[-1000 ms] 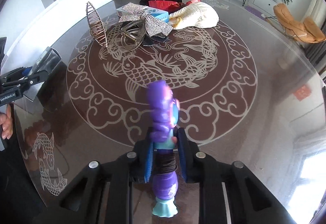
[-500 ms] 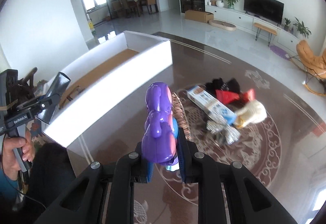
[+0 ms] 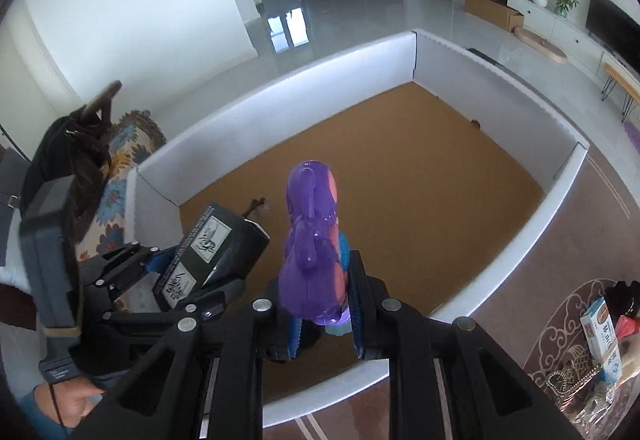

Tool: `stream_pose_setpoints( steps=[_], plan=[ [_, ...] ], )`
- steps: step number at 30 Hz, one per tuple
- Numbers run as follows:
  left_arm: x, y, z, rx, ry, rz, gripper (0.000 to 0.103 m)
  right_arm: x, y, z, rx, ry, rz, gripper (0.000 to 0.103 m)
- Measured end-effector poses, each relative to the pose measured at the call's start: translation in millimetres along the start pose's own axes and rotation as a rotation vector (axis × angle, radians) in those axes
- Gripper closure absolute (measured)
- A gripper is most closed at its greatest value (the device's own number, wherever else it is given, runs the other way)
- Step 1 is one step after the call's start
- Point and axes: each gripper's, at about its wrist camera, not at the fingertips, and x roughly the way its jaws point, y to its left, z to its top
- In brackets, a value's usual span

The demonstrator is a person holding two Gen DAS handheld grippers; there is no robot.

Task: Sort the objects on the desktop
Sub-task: 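Carry toy and soap box over the white bin and open both tools, then bring both tools back over the table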

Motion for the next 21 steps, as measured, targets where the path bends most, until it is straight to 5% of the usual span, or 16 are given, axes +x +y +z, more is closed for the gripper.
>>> stream_pose_setpoints(
  steps=[4, 6, 8, 9, 11, 16, 21],
  plan=[
    [4.6, -2.1, 6.3, -0.008, 0.01, 0.029, 0.036, 50.4, -10.7, 6.5, 0.039, 0.073, -0.046, 0.08],
    [0.9, -2.1, 11.4, -0.013, -0.016, 0.077, 0.019, 50.7, -18.2, 9.0, 0.064, 0.022, -0.057, 0.066],
    [-5.2, -1.6, 14.5, -0.01, -0.05, 0.118, 0.019, 34.7, -29.3, 8.0, 0.107, -0.057, -0.048, 0.034],
    [-8.0, -1.0, 15.4, -0.015, -0.062, 0.121, 0.019, 20.3, -32.5, 6.4, 0.127, -0.109, -0.045, 0.025],
    [-15.5, -1.4, 13.9, -0.038, -0.084, 0.1, 0.019, -11.8, -42.3, -1.2, 0.145, -0.211, -0.052, 0.023],
    [-45.6, -50.3, 1.0, -0.02, -0.134, -0.032, 0.019, -87.7, -66.1, -68.3, 0.104, -0.392, -0.133, 0.012],
    [-66.2, -145.4, -34.0, 0.135, -0.151, -0.28, 0.009, -146.4, -105.9, -196.8, 0.073, -0.489, -0.364, 0.001]
  ],
)
